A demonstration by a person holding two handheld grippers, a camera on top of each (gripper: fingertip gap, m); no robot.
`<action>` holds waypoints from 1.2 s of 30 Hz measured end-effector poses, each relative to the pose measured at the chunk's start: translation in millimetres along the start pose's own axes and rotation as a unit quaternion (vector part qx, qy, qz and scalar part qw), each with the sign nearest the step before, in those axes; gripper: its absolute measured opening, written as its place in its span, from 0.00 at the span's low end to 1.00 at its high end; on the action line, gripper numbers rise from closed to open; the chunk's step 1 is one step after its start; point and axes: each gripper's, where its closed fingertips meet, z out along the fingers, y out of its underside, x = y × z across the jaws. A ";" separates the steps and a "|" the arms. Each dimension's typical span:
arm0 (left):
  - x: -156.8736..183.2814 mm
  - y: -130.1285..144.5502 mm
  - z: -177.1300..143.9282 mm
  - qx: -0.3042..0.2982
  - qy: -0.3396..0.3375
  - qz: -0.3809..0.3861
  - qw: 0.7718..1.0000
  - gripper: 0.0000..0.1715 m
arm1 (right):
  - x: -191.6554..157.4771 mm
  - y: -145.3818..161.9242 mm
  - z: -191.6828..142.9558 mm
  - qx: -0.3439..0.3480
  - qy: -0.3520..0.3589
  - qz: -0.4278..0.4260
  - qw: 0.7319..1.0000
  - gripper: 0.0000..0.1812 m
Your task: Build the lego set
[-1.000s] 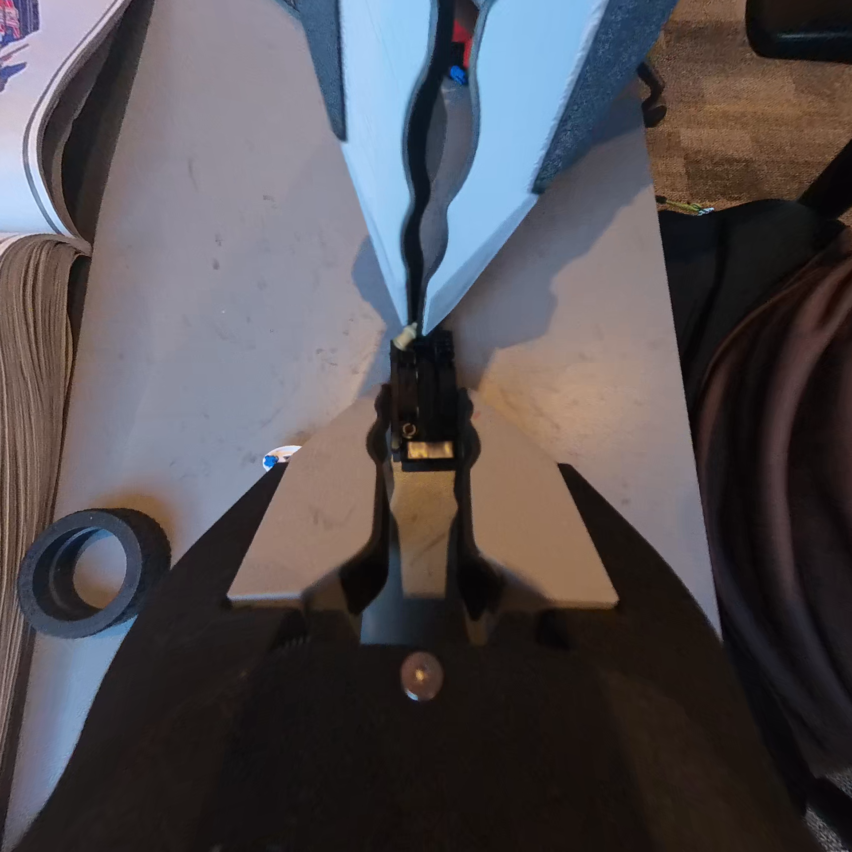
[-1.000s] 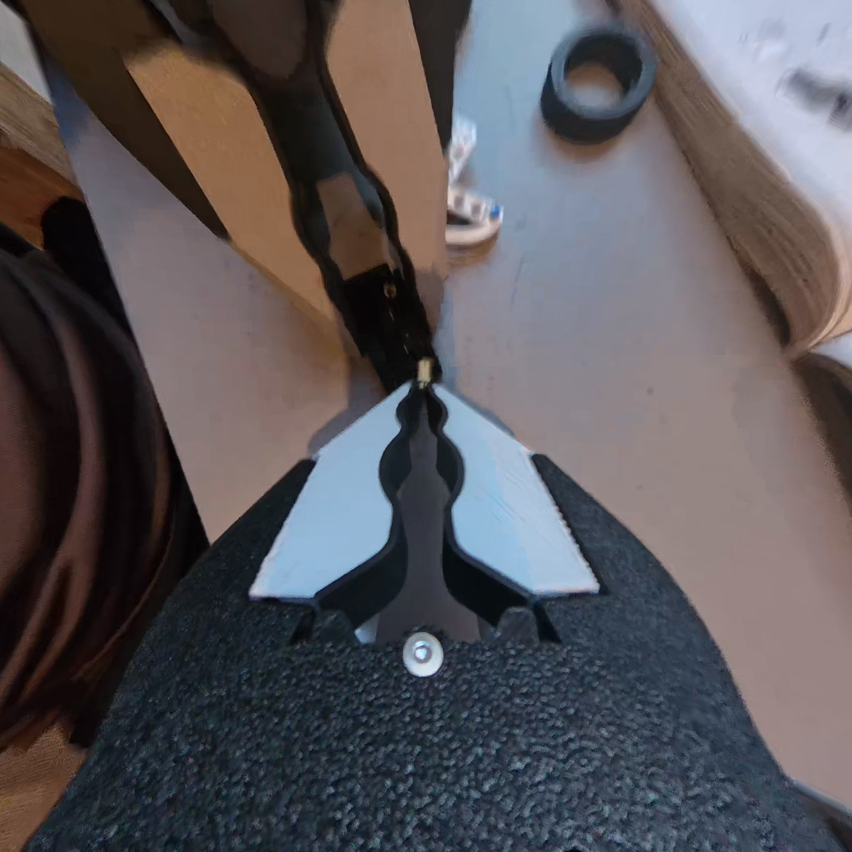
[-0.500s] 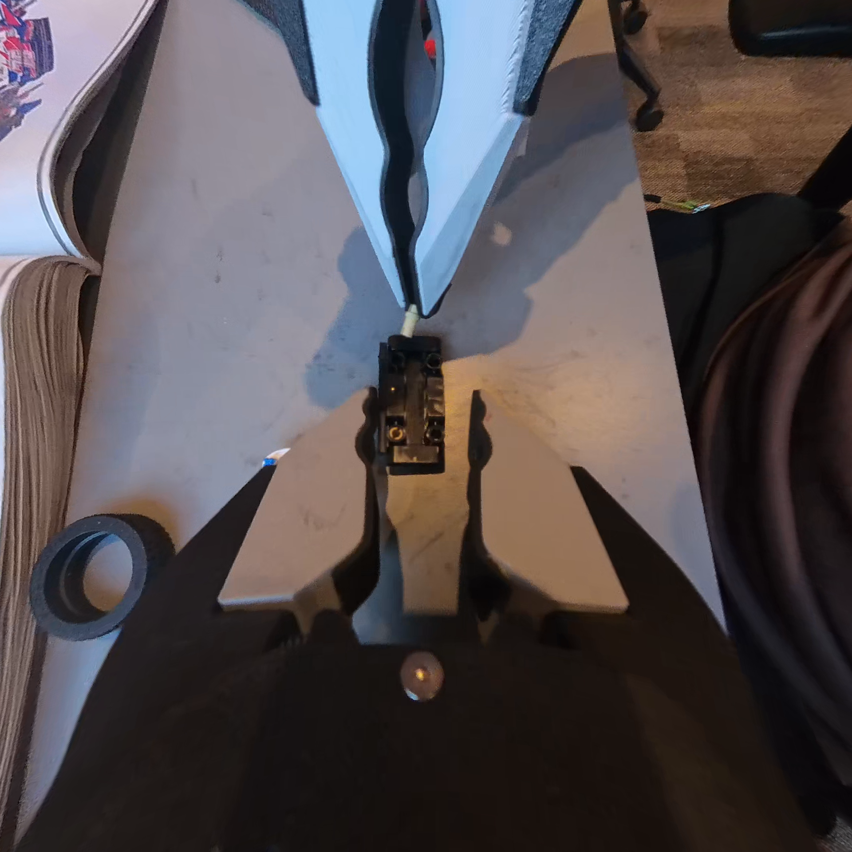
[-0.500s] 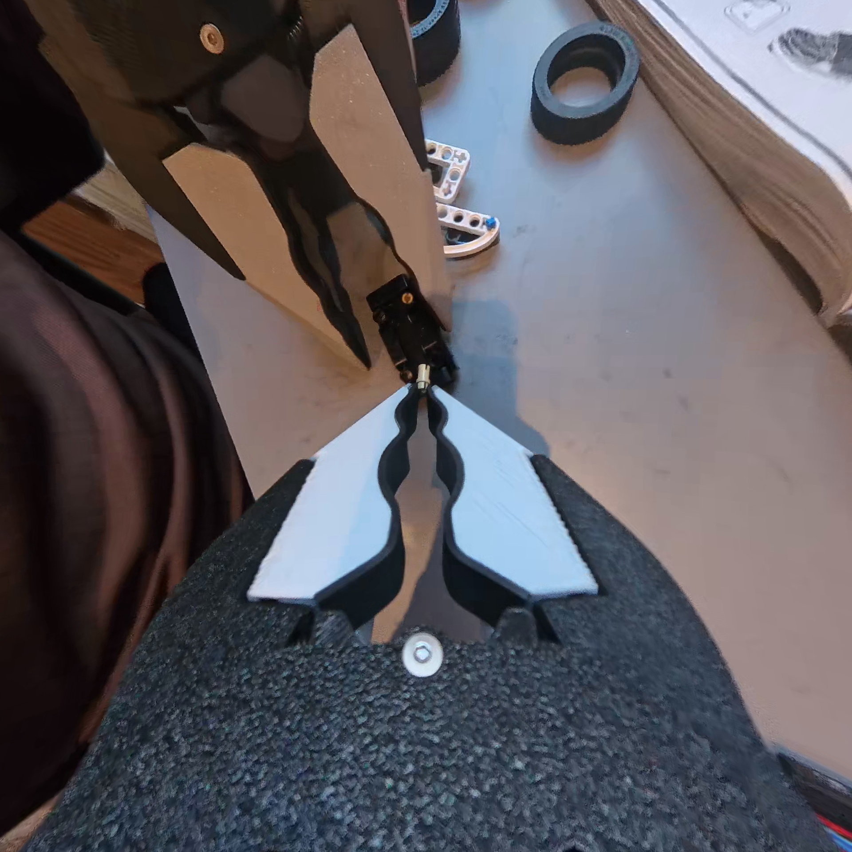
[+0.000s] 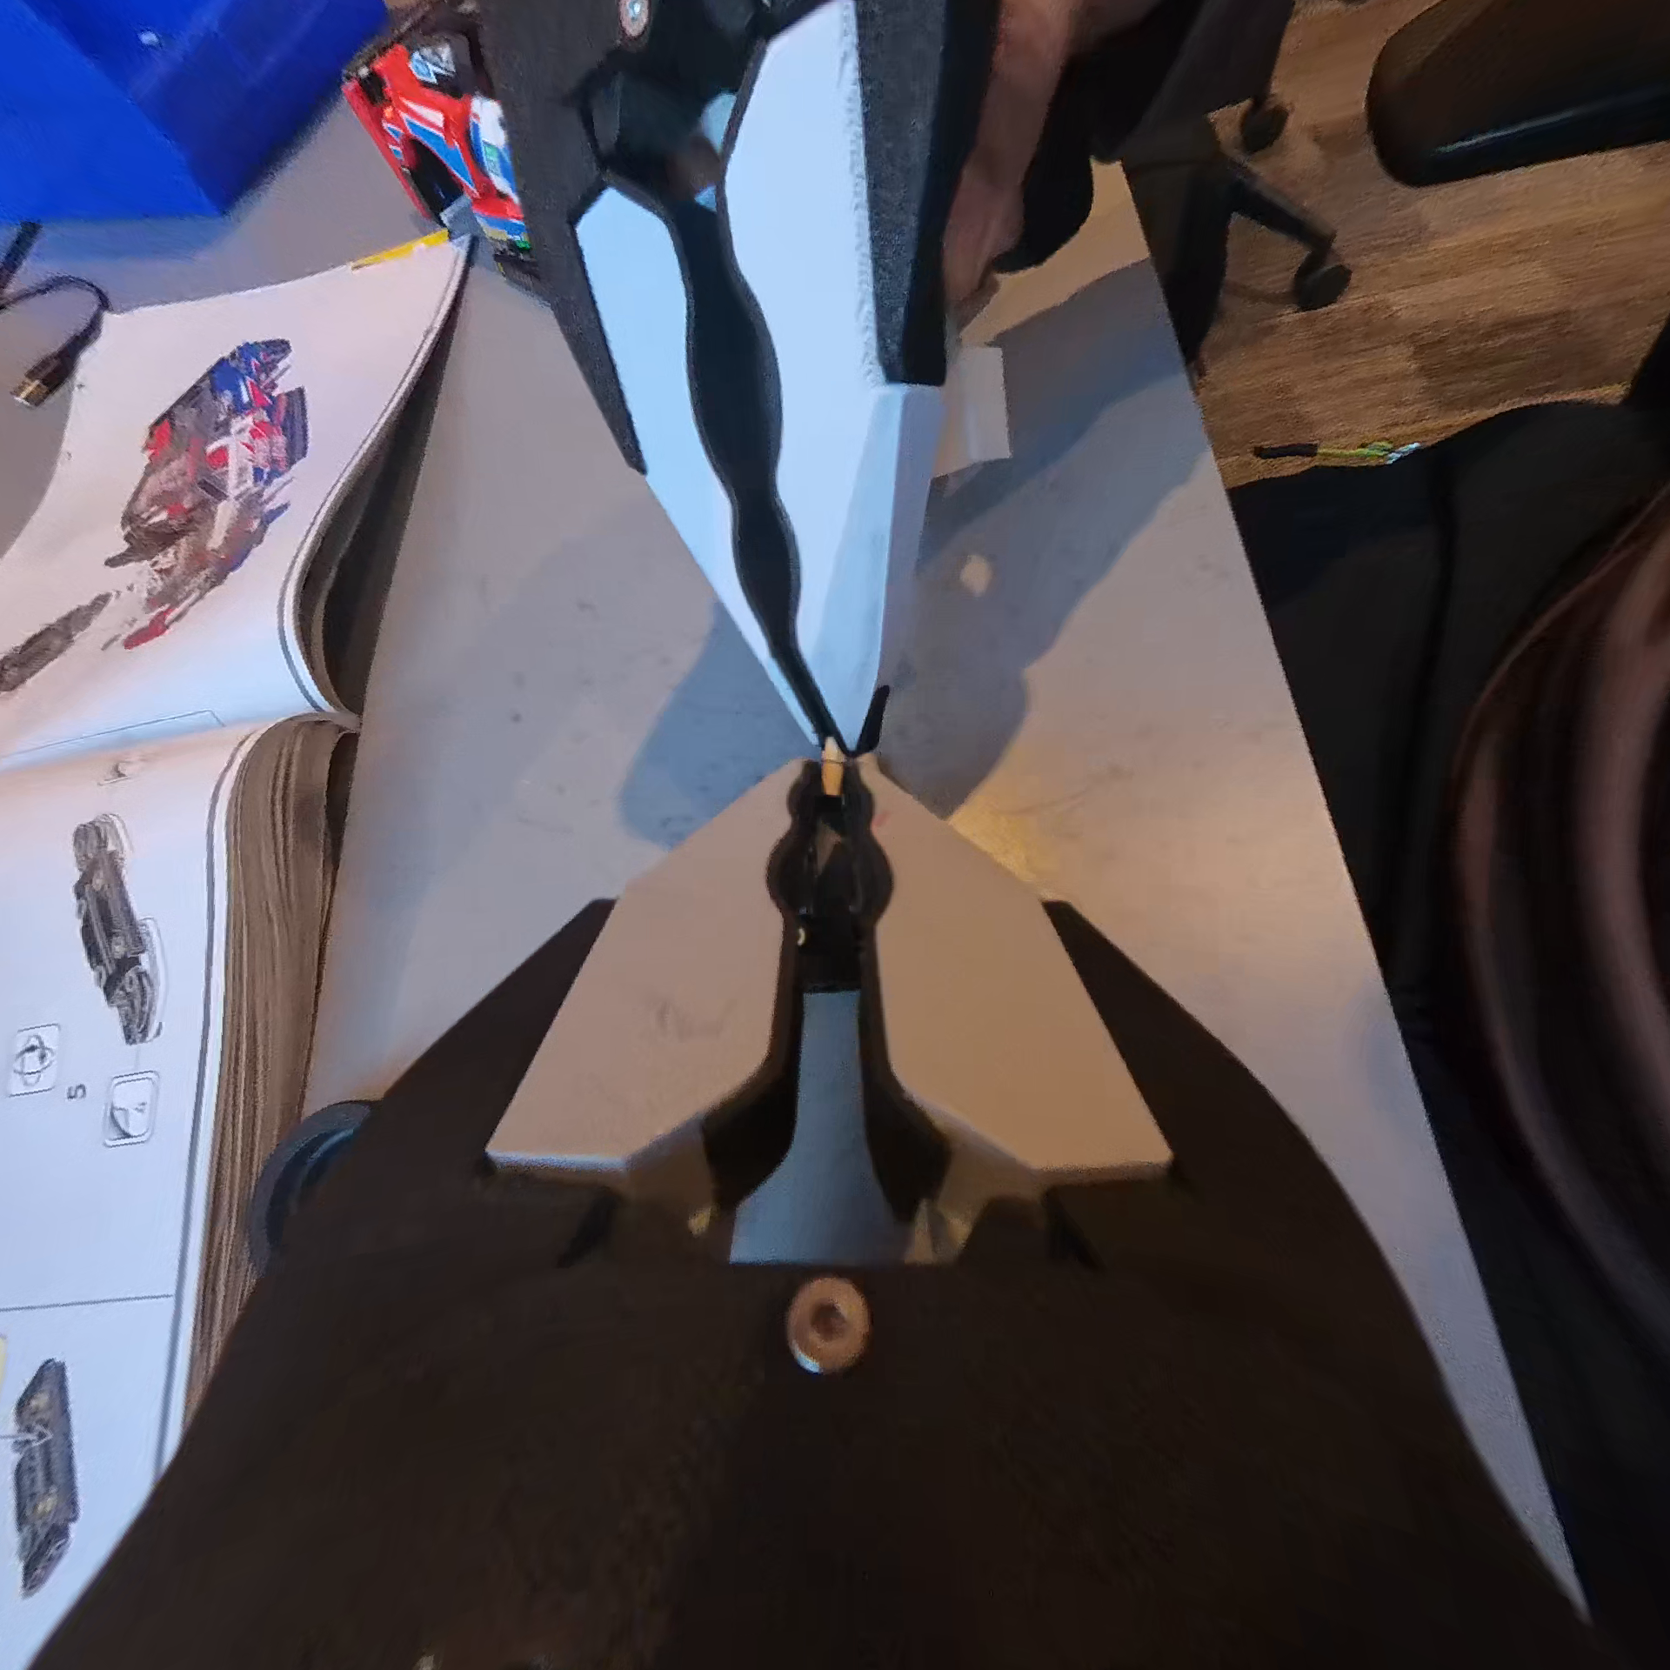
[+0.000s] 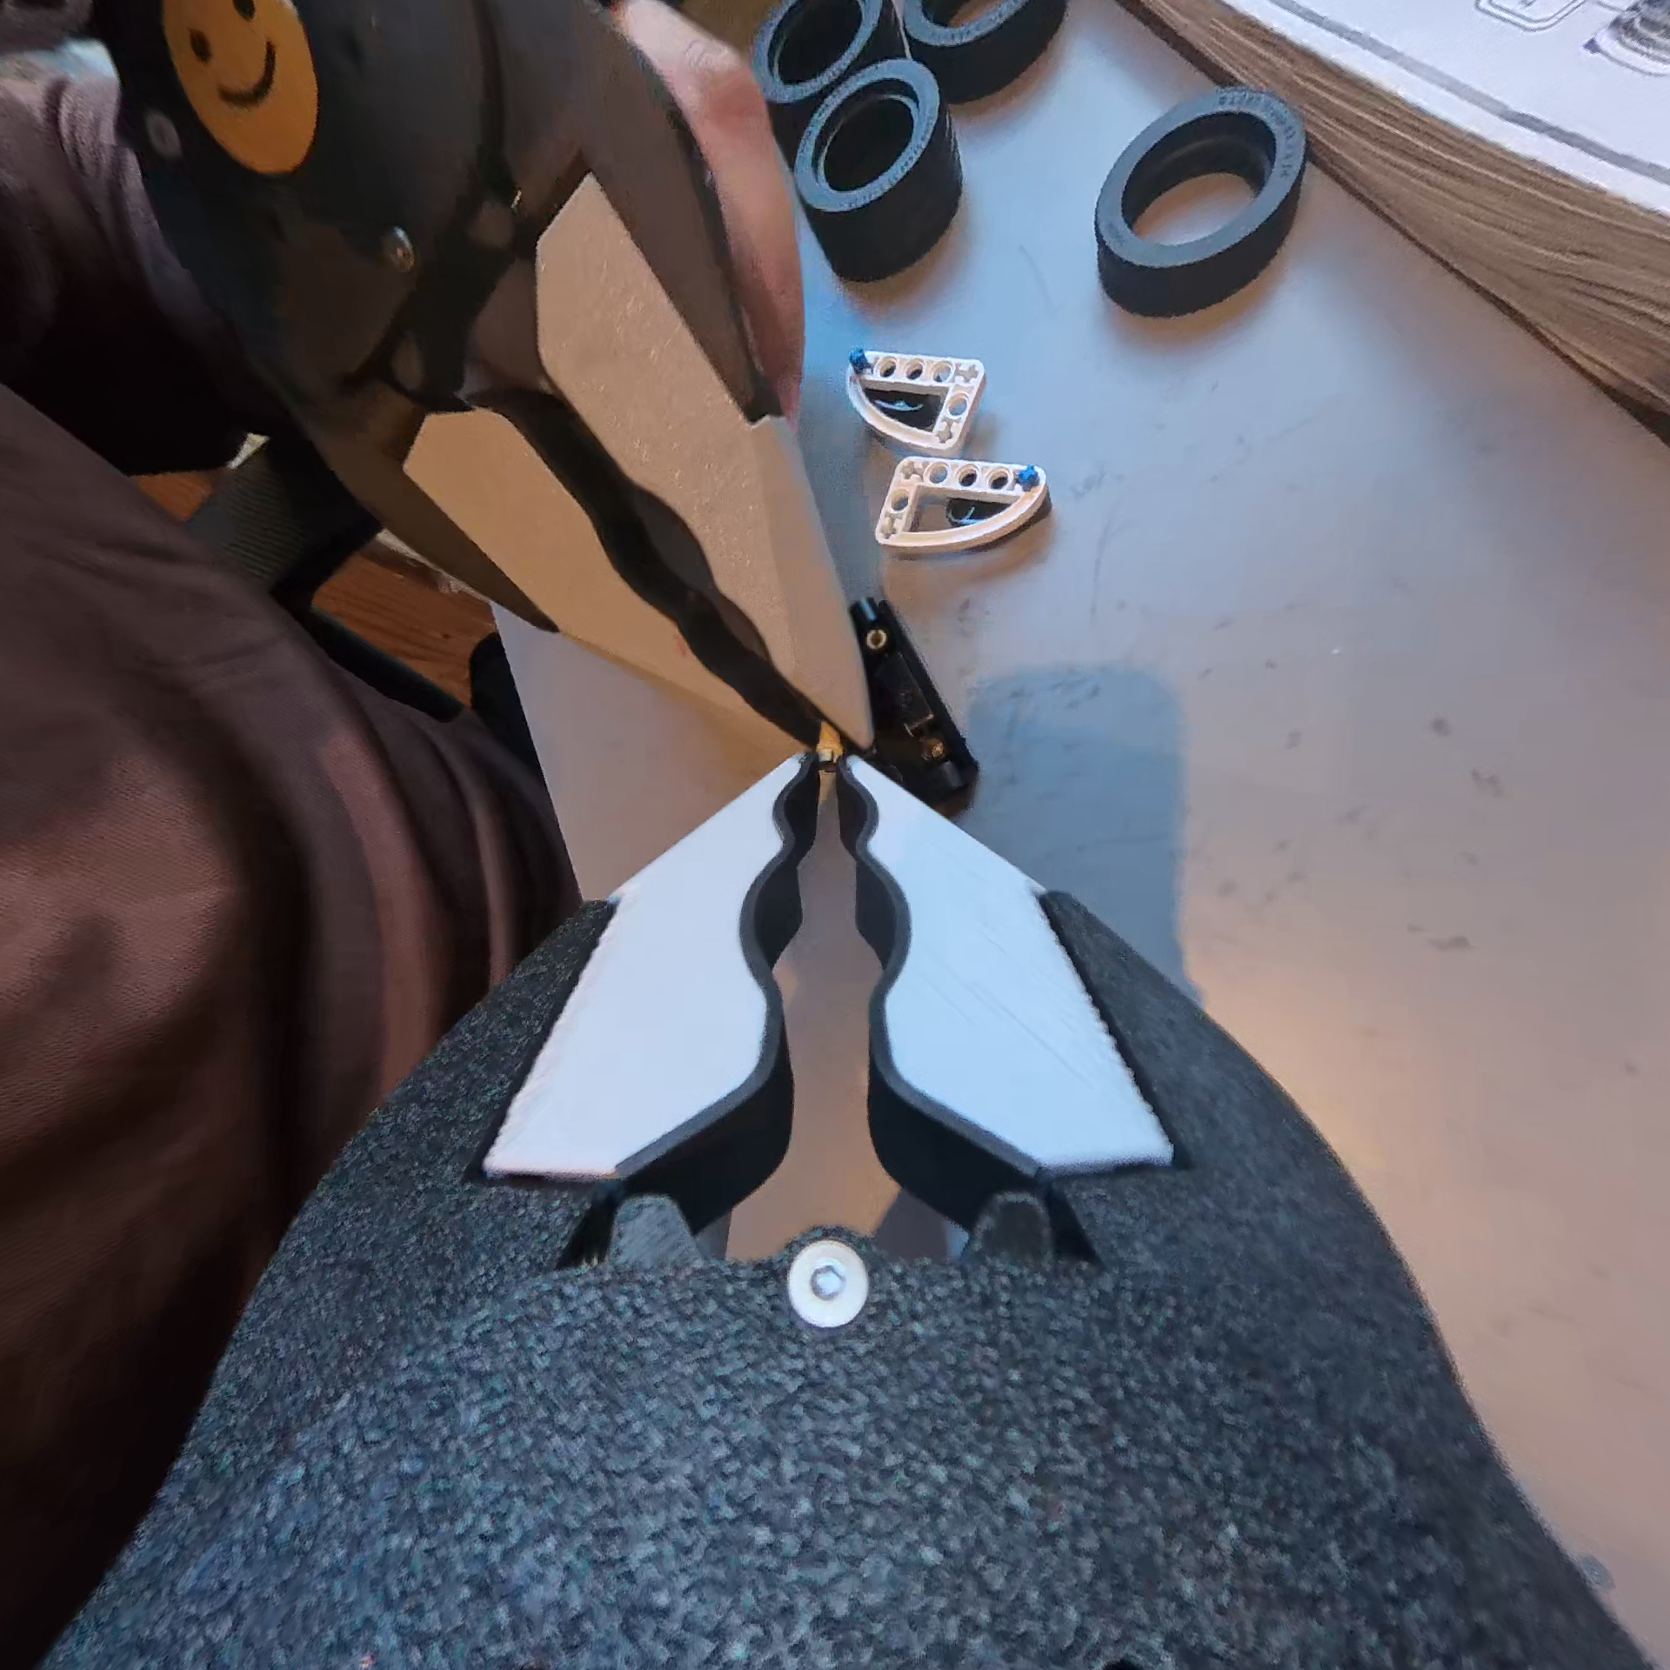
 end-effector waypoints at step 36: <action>-6.1 12.3 2.4 -0.021 0.017 -0.106 0.994 0.15 | 16.0 -7.3 -8.5 0.057 0.082 -0.043 0.994 0.02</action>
